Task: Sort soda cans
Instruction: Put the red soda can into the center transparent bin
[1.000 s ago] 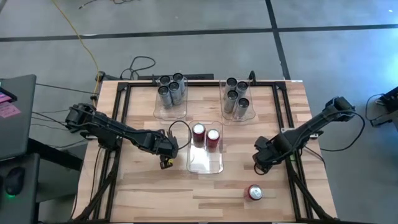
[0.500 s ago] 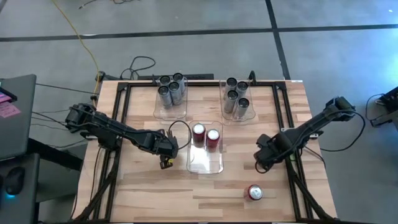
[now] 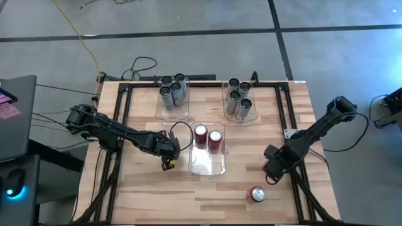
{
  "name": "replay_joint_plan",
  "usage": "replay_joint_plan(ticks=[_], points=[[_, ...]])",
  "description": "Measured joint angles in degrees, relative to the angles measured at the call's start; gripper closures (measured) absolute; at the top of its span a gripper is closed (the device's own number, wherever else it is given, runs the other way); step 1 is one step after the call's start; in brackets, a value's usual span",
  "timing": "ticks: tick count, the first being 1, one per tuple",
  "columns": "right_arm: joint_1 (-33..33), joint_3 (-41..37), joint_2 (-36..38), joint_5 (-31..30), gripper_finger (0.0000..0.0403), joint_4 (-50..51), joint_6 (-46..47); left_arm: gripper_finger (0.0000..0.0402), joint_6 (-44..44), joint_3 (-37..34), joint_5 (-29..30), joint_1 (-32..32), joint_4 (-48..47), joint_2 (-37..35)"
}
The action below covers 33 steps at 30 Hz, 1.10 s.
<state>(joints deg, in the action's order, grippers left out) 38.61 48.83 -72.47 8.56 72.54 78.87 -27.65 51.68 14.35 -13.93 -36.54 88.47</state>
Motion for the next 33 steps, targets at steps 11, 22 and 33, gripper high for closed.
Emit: replay_joint_plan(ticks=[11, 22, 33], points=[[-1.0, -1.21, 0.13, -3.12, 0.0021, -1.12, -1.56, 0.0219, -0.01, 0.0, 0.0, 0.0, -0.02, 0.0], [-4.26, 0.47, 0.15, -8.31, 0.0042, -3.81, -5.64, 0.0219, -0.01, 0.0, -0.02, 0.0, -0.4, 0.0], [-8.98, 6.01, -0.08, -11.32, 0.0102, -7.37, -7.57, 0.0219, -0.01, -0.02, -0.07, 1.41, -4.07, 0.0]])
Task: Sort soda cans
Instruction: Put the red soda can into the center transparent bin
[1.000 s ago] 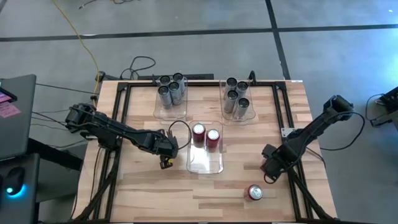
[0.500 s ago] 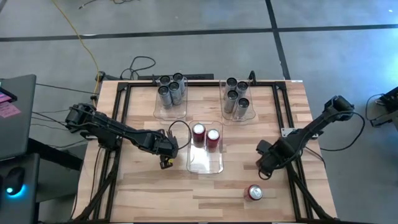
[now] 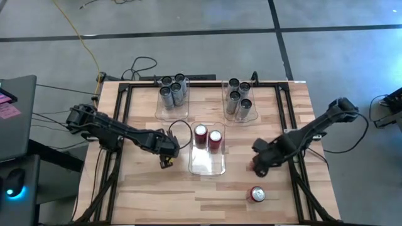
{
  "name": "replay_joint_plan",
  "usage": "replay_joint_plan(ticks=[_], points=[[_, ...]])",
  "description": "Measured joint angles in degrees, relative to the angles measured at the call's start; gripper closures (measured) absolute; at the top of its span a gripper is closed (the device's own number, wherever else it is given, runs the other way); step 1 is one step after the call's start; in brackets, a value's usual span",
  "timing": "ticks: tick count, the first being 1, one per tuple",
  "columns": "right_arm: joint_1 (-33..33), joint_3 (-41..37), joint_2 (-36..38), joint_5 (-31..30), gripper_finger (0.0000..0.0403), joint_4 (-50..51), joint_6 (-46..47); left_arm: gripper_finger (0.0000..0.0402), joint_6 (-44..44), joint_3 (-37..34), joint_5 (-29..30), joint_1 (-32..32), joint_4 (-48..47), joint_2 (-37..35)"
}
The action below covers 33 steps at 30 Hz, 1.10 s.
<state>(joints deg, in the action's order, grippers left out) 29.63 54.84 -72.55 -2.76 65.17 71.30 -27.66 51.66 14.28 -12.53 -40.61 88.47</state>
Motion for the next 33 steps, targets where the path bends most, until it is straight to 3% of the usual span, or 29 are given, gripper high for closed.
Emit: replay_joint_plan(ticks=[7, 11, 15, 23, 33], points=[[-6.58, 14.94, -0.11, -7.14, 0.0102, -0.72, -11.47, 0.0219, 0.22, 0.0, 0.02, 0.78, -3.51, 0.0], [-9.83, 21.16, -3.85, -9.82, 0.0102, -1.21, -17.96, 0.0219, 0.39, 0.0, 0.06, 0.63, -3.44, 0.0], [-11.66, 27.05, -13.55, -9.78, 0.0102, -6.17, -25.59, 0.0219, 1.74, 0.0, 0.11, 0.27, -2.41, 0.0], [-14.14, 45.94, -34.35, -9.62, 0.0102, 2.04, -41.45, 0.0219, 5.57, -0.06, 0.25, -2.17, -0.76, 0.0], [-16.3, 60.25, -50.59, -9.76, 0.0099, 6.74, -54.55, 0.0219, 7.65, -0.24, 1.44, -5.58, 0.71, 0.0]])
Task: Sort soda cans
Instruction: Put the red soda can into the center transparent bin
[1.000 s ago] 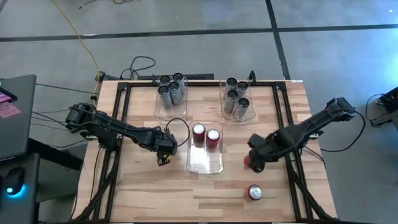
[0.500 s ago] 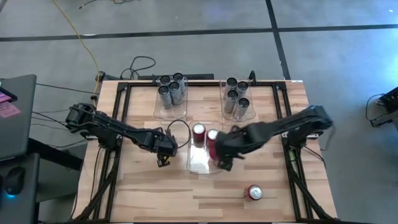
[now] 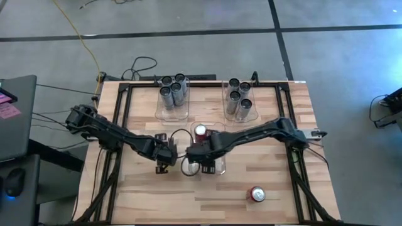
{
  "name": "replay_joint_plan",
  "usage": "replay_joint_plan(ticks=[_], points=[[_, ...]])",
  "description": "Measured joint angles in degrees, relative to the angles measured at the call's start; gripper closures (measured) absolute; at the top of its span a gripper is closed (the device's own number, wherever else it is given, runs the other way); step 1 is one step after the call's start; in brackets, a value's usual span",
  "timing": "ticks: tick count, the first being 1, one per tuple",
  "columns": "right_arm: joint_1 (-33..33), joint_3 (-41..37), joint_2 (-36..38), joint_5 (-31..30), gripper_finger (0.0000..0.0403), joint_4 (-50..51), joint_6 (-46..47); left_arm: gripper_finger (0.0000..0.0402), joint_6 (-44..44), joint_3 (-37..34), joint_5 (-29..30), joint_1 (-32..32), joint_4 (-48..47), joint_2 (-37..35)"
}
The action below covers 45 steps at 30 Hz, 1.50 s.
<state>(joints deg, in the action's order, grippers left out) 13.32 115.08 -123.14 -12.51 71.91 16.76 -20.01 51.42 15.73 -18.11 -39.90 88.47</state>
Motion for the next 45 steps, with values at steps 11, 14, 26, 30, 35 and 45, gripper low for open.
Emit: replay_joint_plan(ticks=[11, 14, 26, 30, 35, 45], points=[[-3.31, 4.0, -4.74, -0.76, 0.009, 1.06, -8.54, 0.0219, 0.74, 0.0, 0.03, -1.53, -1.02, 0.0], [-4.24, 4.05, -4.66, -0.83, 0.0067, -0.84, -10.7, 0.0219, 1.31, 0.02, 0.04, -1.55, 0.02, 0.0], [-5.37, 4.09, -4.31, -0.89, 0.0013, -0.8, -13.58, 0.0219, 1.85, 0.0, 9.16, -1.58, 1.0, 0.0], [-5.05, 4.5, -3.71, -1.2, 0.0013, 0.27, -13.54, 0.0219, 2.01, 0.0, 12.51, -1.52, 0.83, 0.0], [-3.49, 6.08, -0.51, -4.98, 0.0012, 1.04, -12.07, 0.0219, 2.43, 0.0, 13.79, -1.55, 1.75, 0.0], [1.41, 4.71, 13.22, -14.69, 0.0011, 4.78, 1.83, 0.0219, 0.28, 0.02, 26.41, -4.58, -0.36, -2.55]])
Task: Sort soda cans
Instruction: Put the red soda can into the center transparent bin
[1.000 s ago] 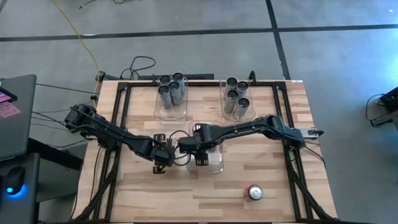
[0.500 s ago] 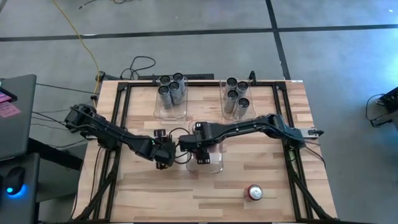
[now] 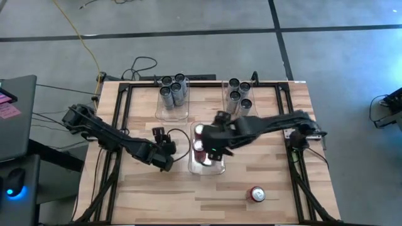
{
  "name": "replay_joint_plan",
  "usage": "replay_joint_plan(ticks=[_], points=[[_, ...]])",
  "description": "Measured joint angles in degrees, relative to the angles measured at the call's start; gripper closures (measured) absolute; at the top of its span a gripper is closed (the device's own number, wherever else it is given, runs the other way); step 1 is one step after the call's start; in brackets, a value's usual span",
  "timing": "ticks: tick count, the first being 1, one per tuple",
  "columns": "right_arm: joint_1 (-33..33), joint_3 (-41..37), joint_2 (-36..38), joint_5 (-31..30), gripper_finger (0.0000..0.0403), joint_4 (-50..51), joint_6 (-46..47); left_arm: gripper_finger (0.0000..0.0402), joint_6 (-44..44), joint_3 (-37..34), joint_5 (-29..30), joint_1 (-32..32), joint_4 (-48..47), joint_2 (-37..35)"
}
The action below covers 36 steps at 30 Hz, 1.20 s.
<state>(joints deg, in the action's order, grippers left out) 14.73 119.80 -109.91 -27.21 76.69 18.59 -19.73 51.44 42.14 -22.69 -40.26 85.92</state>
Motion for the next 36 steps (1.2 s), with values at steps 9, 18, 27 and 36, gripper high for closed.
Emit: replay_joint_plan(ticks=[9, 18, 27, 36], points=[[12.02, -16.88, 13.19, -6.98, 0.0018, 3.6, 27.14, 0.0219, -3.16, -4.86, 0.28, -5.99, 1.94, -14.22], [24.72, -25.56, 13.96, 3.59, 0.0021, 6.64, 58.22, 0.0219, 6.68, -12.01, 5.28, -7.32, 23.29, -20.41], [31.79, -25.55, 11.15, 16.33, 0.002, 2.25, 74.43, 0.0219, 5.96, -12.26, 4.8, -7.31, 24.65, -20.33], [32.18, -25.58, 8.93, 21.0, 0.0018, 3.42, 76.93, 0.0208, 2.26, -12.26, -0.44, -6.81, 22.93, -20.31]])
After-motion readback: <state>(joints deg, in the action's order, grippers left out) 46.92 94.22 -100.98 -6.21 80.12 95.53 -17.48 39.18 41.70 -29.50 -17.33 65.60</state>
